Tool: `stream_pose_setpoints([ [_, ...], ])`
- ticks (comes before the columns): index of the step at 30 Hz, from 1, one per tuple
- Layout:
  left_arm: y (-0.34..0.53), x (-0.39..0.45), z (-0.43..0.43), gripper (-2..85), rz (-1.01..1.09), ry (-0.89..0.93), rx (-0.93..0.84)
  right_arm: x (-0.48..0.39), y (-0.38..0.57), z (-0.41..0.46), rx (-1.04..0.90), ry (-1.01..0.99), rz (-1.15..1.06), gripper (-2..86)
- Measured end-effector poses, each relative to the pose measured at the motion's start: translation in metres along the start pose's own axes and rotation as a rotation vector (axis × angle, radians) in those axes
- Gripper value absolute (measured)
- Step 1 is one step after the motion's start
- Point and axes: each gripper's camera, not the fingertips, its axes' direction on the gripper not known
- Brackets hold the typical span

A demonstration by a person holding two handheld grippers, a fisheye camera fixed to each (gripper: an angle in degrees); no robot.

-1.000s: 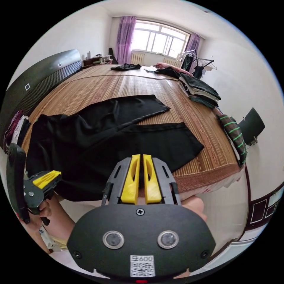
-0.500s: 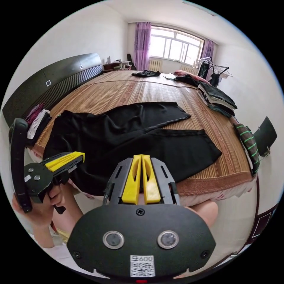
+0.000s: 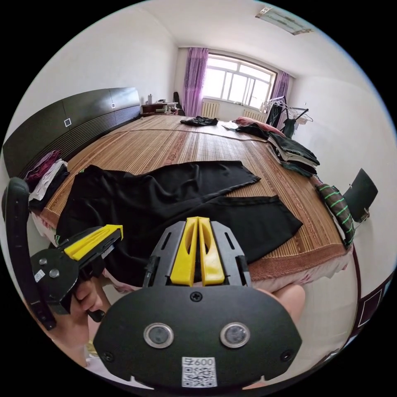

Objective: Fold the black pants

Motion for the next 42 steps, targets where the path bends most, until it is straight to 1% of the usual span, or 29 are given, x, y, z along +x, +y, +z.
stream_pose_setpoints([
  [3,0.005,0.001,-0.003,0.2,0.019,0.045,0.0,-0.002,0.004,0.004,0.004,0.009,0.013,-0.8],
  [13,0.011,0.001,-0.007,0.3,0.045,0.051,-0.012,-0.002,0.012,0.02,0.005,0.015,0.041,-0.8],
  [16,0.011,0.001,-0.008,0.5,0.059,0.034,-0.018,-0.002,0.013,0.025,-0.002,0.024,0.046,-0.8],
  [21,0.005,0.0,-0.01,0.7,0.045,-0.011,-0.084,0.0,0.009,0.038,-0.075,0.025,0.074,-0.8],
  [26,0.004,-0.003,-0.012,0.8,0.054,-0.041,-0.075,-0.004,0.009,0.044,-0.076,0.043,0.063,-0.8],
  [31,-0.001,-0.014,-0.012,0.8,0.041,-0.009,-0.09,-0.006,0.008,0.049,-0.088,0.019,0.061,-0.8],
  [42,-0.015,-0.042,-0.013,0.8,0.013,0.027,-0.118,-0.008,0.002,0.056,-0.084,0.03,0.047,-0.8],
])
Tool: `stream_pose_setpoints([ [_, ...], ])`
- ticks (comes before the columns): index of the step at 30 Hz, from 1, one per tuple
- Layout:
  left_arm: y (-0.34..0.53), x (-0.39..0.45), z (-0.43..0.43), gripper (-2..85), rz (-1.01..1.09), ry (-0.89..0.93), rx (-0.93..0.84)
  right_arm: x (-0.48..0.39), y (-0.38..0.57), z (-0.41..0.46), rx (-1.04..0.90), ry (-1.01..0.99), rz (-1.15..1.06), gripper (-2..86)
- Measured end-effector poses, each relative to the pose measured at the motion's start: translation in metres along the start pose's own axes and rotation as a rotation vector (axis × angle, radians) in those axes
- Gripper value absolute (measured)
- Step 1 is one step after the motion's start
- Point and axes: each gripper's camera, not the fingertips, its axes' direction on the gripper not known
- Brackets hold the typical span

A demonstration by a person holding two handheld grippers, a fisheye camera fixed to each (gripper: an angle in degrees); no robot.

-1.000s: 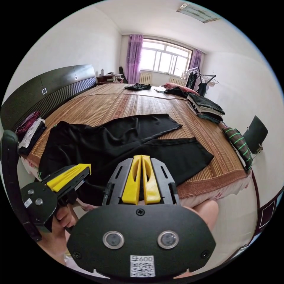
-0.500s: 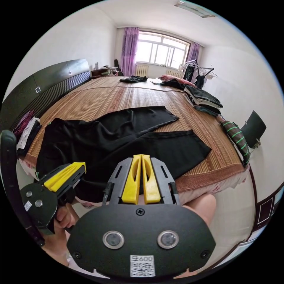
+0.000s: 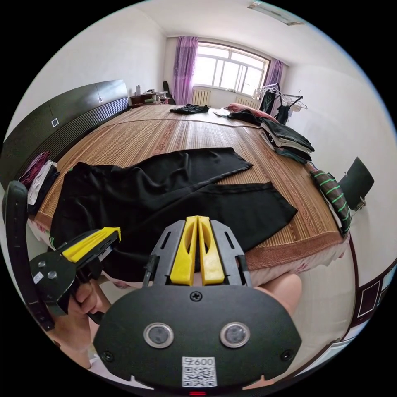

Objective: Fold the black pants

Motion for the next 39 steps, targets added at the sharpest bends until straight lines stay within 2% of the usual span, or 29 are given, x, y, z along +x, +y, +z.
stream_pose_setpoints([
  [39,-0.058,-0.094,-0.022,0.8,-0.109,0.012,-0.021,-0.007,-0.033,-0.009,-0.02,-0.019,-0.042,-0.8],
])
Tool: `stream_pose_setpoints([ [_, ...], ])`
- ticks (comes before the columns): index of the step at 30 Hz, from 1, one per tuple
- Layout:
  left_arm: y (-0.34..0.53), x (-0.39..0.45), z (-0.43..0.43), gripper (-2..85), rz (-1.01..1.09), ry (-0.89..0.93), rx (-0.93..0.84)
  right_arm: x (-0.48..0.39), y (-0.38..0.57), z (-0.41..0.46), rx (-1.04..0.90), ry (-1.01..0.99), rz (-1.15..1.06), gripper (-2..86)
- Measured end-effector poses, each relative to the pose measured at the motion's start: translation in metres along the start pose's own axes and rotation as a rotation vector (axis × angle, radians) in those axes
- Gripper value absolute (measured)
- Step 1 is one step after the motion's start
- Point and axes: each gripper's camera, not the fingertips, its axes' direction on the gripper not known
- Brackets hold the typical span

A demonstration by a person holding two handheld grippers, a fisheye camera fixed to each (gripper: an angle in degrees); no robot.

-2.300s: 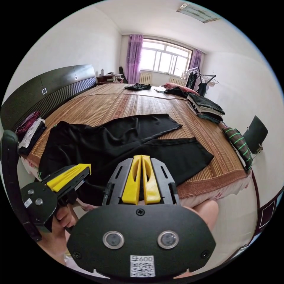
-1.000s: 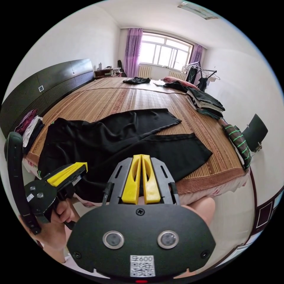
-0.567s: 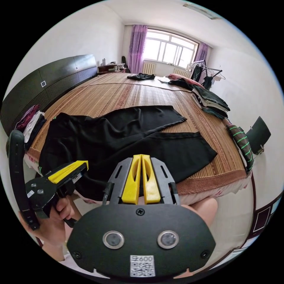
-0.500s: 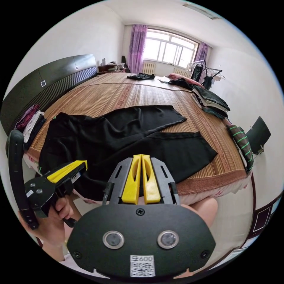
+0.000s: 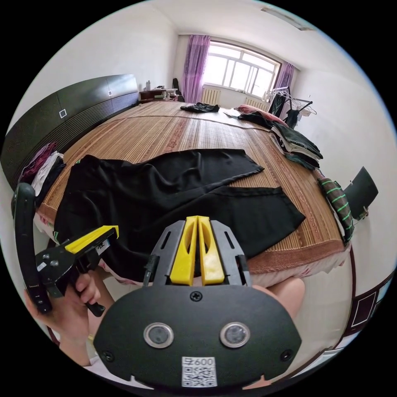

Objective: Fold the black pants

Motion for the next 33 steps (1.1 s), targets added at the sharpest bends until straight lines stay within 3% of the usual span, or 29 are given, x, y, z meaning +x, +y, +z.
stream_pose_setpoints([
  [6,-0.009,0.0,-0.007,0.8,-0.001,-0.012,0.014,0.007,-0.004,-0.002,-0.002,0.035,0.014,-0.8],
  [11,-0.015,0.004,-0.01,0.8,0.002,-0.025,0.022,0.004,0.005,-0.016,0.047,-0.017,-0.148,-0.8],
  [13,-0.019,0.008,-0.011,0.8,0.007,-0.073,0.024,0.009,0.013,-0.021,0.048,-0.121,-0.259,-0.8],
  [17,-0.031,0.005,-0.018,0.8,0.014,-0.217,0.022,0.033,0.005,-0.017,0.004,-0.194,-0.2,-0.8],
  [23,-0.043,-0.056,-0.031,0.8,0.292,-0.049,0.07,0.095,-0.006,0.004,-0.031,-0.448,-0.14,-0.8],
  [25,-0.051,-0.092,-0.023,0.9,0.251,-0.033,0.029,0.121,-0.008,0.019,-0.013,-0.536,-0.138,-0.8],
  [30,-0.068,-0.137,0.025,0.8,0.181,-0.055,-0.202,0.128,-0.021,0.051,-0.054,-0.318,-0.189,-0.8],
  [33,-0.07,-0.136,0.035,0.7,0.203,-0.001,-0.227,0.12,-0.031,0.083,-0.184,-0.202,-0.24,-0.8],
])
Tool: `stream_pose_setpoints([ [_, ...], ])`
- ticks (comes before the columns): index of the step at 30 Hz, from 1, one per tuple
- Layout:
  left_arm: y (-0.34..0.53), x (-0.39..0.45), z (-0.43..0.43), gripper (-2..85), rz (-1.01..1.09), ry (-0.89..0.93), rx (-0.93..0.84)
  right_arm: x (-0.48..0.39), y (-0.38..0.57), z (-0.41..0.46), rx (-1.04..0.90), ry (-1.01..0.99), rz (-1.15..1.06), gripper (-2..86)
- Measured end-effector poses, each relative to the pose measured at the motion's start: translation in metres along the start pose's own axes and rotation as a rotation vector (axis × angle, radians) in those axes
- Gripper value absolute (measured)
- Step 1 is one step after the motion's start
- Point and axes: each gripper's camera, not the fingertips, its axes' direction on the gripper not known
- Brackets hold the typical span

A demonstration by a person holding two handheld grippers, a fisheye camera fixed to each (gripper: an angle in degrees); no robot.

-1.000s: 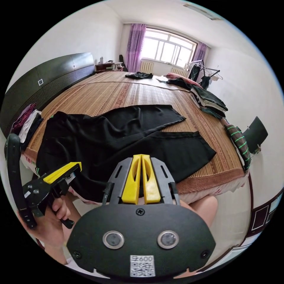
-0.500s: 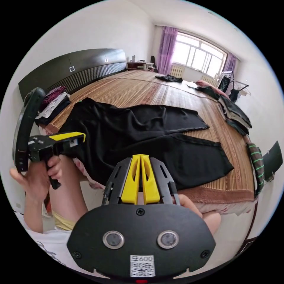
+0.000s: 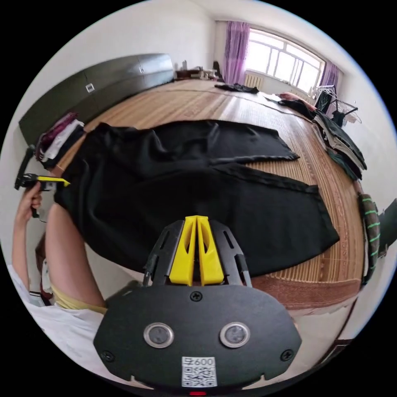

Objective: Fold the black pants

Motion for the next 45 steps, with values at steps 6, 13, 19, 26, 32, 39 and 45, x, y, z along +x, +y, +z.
stream_pose_setpoints([
  [6,-0.02,0.017,0.012,0.7,0.051,-0.207,-0.1,-0.018,-0.018,0.0,-0.022,0.046,-0.045,-0.8],
  [13,-0.035,0.026,0.059,0.7,0.04,-0.814,-0.195,-0.048,-0.023,-0.003,0.019,-0.036,-0.095,-0.8],
  [19,-0.005,0.055,0.068,0.7,-0.061,-0.912,-0.073,-0.053,-0.012,-0.006,-0.053,-0.05,-0.126,-0.8],
  [26,0.042,0.07,-0.01,0.7,-0.215,-0.609,0.213,-0.02,0.012,-0.025,-0.128,-0.076,-0.086,-0.8],
  [32,0.056,0.175,-0.065,0.4,-0.074,-0.619,0.412,-0.057,0.039,-0.096,0.285,0.146,-0.099,-0.8],
  [39,0.076,0.257,-0.084,0.6,0.077,-0.451,0.542,-0.11,0.042,-0.089,0.307,0.292,-0.171,-0.8],
  [45,0.096,0.276,-0.083,0.8,0.143,-0.346,0.563,-0.117,0.055,-0.095,0.323,0.172,-0.155,-0.8],
])
